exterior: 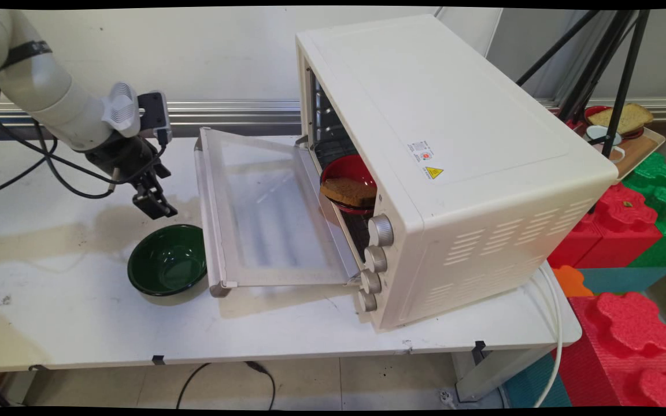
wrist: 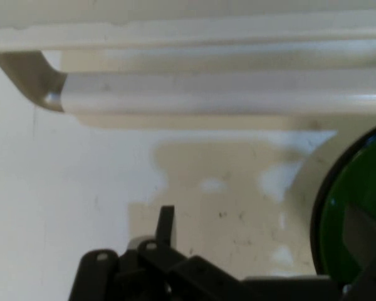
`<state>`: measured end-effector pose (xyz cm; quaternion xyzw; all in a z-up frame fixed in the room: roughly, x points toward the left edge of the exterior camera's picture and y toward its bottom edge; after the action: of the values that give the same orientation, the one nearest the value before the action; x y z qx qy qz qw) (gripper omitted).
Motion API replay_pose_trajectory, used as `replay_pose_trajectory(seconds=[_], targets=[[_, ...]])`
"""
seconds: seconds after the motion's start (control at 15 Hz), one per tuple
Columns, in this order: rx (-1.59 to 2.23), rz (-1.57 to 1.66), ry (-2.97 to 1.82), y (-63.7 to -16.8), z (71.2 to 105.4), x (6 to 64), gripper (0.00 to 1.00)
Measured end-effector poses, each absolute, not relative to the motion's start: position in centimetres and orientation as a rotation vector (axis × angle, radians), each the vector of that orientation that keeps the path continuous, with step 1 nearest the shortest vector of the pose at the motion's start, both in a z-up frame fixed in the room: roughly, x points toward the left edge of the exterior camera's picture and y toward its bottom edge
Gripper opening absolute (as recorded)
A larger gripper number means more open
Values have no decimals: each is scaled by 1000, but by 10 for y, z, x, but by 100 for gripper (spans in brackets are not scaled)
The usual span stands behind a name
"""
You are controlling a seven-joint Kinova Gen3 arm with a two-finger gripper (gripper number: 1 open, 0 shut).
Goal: Close the oven
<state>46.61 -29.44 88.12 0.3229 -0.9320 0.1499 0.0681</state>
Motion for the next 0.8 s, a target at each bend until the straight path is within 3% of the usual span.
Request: replay_pose_trajectory(seconds=[0.13,0.2,0.8], targets=[[964,455,-2801,-298,877,465,100],[961,455,-2798,-299,875,465,0],[919,444,-2738,-304,862,457,0]])
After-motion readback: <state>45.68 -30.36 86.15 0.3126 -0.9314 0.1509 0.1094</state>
